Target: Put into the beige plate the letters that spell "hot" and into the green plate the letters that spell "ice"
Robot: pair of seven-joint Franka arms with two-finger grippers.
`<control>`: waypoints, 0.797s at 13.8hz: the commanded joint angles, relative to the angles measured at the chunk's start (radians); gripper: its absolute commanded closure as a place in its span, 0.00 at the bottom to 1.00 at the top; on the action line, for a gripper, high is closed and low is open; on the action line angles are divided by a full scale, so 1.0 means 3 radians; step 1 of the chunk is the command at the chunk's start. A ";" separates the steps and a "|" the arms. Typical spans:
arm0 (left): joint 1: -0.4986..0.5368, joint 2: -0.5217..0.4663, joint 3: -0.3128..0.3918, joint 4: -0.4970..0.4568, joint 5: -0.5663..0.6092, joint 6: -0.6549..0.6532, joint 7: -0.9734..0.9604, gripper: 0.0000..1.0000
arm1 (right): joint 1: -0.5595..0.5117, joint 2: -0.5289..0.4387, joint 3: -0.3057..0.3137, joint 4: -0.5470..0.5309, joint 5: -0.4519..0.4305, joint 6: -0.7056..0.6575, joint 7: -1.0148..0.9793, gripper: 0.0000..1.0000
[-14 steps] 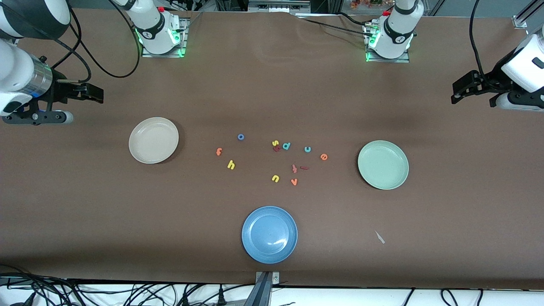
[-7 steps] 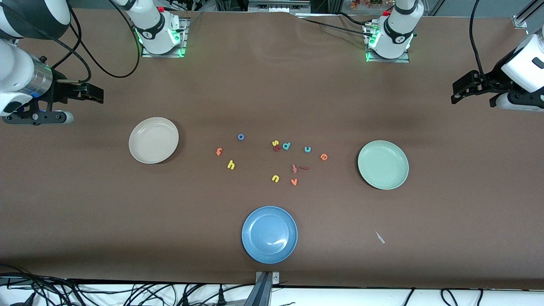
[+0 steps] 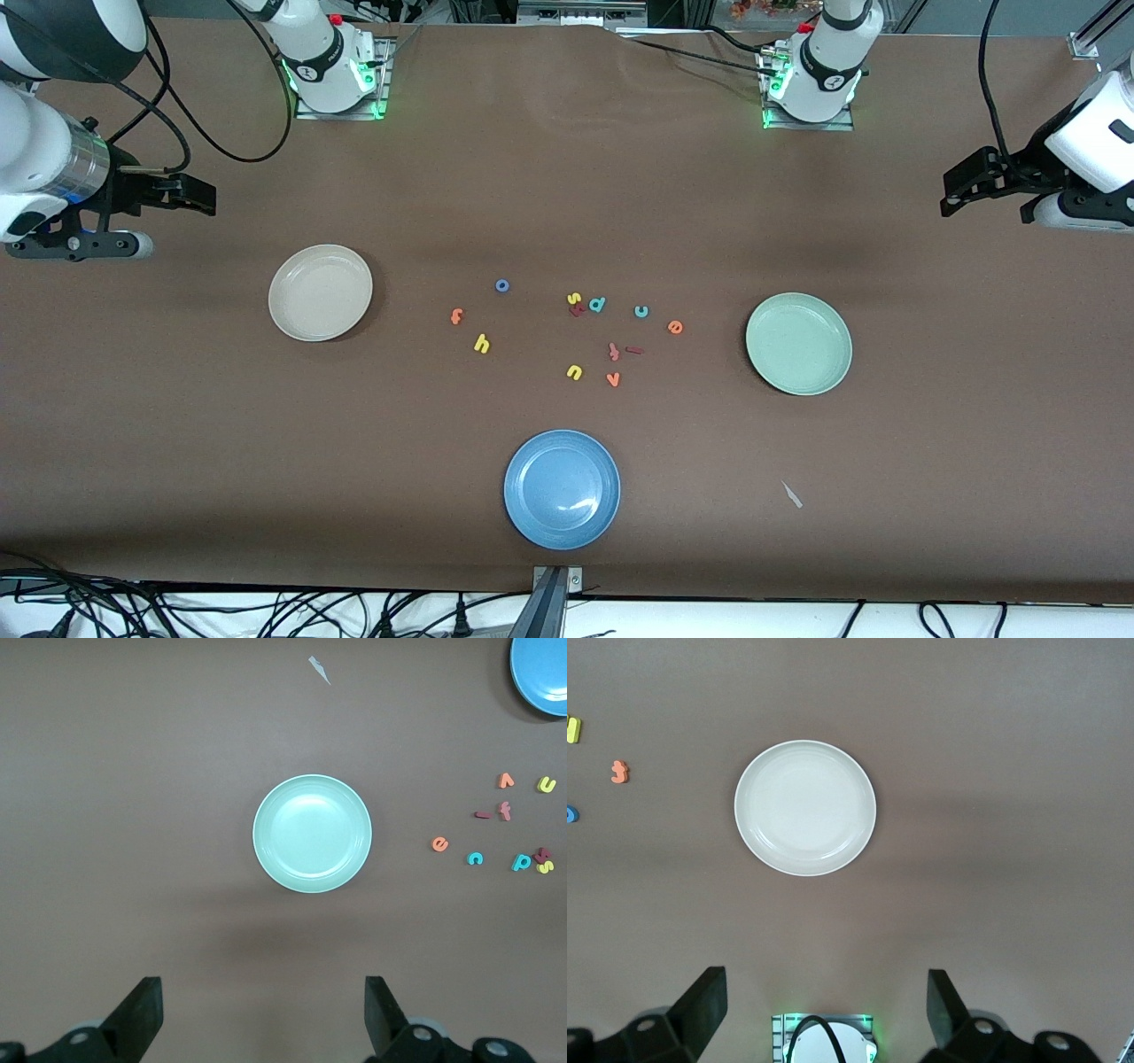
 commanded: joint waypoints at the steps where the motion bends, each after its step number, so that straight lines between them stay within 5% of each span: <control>1: 0.0023 0.0027 -0.0011 0.0082 -0.0011 -0.0048 0.0071 0.00 | -0.0039 -0.0010 0.0016 0.0008 0.0046 -0.0043 -0.0048 0.00; 11: 0.0044 0.0027 -0.0011 0.0082 -0.0088 -0.0053 0.0076 0.00 | -0.0014 0.0035 0.0021 0.0008 0.0041 -0.0073 -0.0054 0.00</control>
